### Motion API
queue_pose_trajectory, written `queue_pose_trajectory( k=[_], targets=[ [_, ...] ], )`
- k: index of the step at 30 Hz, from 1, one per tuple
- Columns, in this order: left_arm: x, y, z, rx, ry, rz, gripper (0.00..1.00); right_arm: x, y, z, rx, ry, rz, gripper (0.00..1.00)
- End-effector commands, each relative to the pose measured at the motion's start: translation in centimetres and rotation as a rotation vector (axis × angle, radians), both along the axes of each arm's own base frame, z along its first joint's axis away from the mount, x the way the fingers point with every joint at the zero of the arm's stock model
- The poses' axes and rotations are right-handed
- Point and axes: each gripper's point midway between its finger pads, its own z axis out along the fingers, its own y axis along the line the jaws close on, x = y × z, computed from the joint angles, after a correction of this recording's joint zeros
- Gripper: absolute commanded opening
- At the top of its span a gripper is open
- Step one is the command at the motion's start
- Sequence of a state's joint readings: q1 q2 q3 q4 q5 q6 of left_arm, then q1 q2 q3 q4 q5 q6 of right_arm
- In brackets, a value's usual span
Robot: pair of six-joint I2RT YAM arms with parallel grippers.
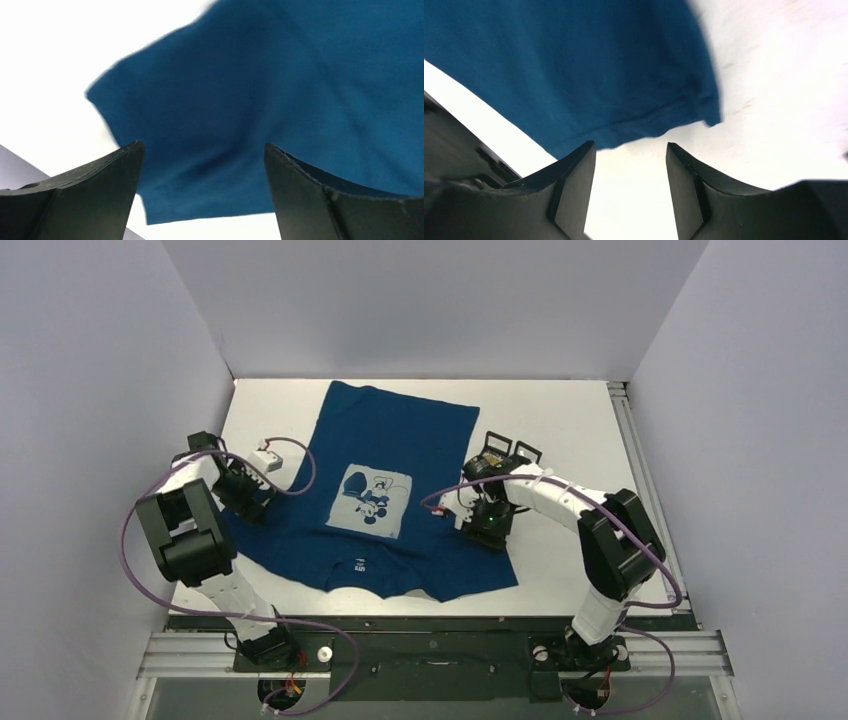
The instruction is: Remove the brooch from the garment
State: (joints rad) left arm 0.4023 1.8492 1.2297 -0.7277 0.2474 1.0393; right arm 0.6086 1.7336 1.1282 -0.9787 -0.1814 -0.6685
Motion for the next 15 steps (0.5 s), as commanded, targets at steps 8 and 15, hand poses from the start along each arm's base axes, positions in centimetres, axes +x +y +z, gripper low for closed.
queue_pose_trajectory(
  k=[8, 15],
  targets=[
    [-6.6, -19.9, 10.4, -0.404, -0.175, -0.459, 0.84, 11.5, 12.3, 10.2, 0.546, -0.251, -0.401, 0.49],
    [-11.8, -31.2, 10.7, -0.459, -0.240, -0.682, 0.68, 18.4, 14.0, 8.7, 0.582, -0.283, -0.553, 0.46]
  ],
)
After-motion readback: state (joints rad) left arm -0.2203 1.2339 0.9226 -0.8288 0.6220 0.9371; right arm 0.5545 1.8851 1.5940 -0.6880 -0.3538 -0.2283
